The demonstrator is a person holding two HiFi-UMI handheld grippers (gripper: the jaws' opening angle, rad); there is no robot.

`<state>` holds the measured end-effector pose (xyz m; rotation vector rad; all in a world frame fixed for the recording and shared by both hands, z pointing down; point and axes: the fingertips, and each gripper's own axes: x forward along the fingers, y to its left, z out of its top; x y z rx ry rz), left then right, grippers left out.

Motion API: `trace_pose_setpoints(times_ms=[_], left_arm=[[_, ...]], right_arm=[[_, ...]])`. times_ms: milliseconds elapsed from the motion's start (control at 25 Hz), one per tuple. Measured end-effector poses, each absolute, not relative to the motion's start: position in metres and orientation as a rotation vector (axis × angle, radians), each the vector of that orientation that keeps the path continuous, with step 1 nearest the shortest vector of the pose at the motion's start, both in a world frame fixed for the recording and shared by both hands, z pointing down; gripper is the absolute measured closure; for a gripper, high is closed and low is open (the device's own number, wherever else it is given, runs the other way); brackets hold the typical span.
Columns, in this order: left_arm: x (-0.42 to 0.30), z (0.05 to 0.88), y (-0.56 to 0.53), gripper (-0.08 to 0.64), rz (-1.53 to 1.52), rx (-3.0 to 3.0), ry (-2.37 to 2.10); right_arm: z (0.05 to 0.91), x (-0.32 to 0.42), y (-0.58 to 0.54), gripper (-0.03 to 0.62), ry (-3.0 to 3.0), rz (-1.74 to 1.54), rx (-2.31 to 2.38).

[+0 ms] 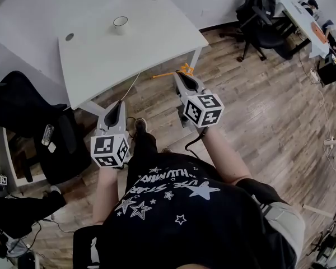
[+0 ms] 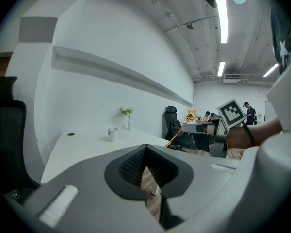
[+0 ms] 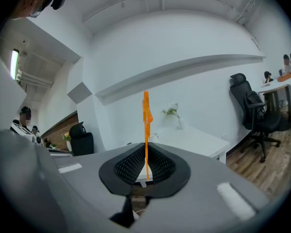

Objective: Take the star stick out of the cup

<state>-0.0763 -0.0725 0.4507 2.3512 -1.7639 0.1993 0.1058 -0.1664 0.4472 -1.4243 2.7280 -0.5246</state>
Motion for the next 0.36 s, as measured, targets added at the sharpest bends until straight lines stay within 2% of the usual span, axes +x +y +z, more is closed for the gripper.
trace_pose_setpoints(times_ms=[360], left_arm=[[-0.0817, 0.4522, -0.0647, 0.558, 0.196, 2.329, -1.782]], right_arm=[[0.4526, 0.1091, -0.1559, 0.561, 2.725, -0.536, -1.42]])
